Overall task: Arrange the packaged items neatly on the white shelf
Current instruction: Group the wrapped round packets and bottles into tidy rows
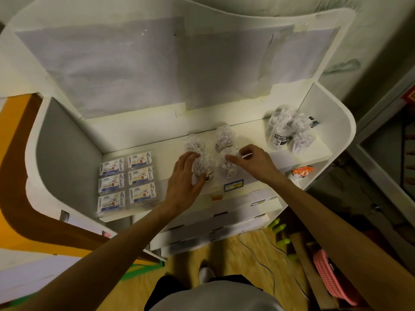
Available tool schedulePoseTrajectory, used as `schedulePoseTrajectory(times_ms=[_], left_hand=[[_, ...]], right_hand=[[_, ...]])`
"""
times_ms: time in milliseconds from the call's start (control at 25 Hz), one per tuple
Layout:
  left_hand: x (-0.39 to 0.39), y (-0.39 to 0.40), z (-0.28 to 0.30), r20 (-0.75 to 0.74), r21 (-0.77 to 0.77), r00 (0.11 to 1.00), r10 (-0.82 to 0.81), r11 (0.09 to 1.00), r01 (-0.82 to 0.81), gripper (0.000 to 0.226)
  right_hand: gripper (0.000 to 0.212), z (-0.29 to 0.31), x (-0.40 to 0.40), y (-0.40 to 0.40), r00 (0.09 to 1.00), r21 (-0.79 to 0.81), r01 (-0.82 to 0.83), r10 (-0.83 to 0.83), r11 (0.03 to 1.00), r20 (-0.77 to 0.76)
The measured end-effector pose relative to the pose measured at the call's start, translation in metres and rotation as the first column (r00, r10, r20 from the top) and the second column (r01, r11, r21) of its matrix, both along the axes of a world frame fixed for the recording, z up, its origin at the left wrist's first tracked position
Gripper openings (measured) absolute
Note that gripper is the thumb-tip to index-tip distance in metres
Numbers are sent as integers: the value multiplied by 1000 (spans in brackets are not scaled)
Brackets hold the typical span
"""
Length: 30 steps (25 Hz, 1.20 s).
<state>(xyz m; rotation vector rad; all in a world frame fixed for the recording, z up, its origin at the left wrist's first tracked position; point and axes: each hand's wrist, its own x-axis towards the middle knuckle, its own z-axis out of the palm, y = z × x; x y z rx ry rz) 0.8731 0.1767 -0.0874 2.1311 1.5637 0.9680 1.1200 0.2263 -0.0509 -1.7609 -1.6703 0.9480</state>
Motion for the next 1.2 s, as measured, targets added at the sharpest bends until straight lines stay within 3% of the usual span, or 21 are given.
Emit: schedulePoseTrajectory(times_ms=[160, 320, 520, 640, 760, 1040, 1200], left_hand=[[7, 2, 9, 38, -46, 999, -3, 999, 5, 57], [8, 6, 11, 67, -107, 998, -6, 994, 13, 60], [11, 12, 11, 114, -137, 993, 14, 991, 2, 64], [14, 12, 12, 151, -149, 988, 22, 989, 1, 65], [22, 9, 16, 160, -168, 986, 47, 986, -20, 64], [30, 8, 21, 159, -216, 983, 90, 975, -54, 67], [38, 4, 17, 165, -208, 984, 64, 978, -29, 65]], right_hand=[[79, 2, 1, -2, 998, -56, 51, -52, 997, -23], [83, 10, 0, -8, 986, -7, 30, -28, 1000, 163], [61, 15, -1, -6, 999, -137, 28, -33, 990, -32], [68, 14, 2, -9, 997, -126, 66, -72, 990, -37], [61, 13, 8, -8, 996, -140, 69, -76, 988, -41], [59, 13, 28, 10, 997, -163, -72, 72, 984, -6], [85, 8, 37, 10, 987, -82, -136, 142, 987, 71]])
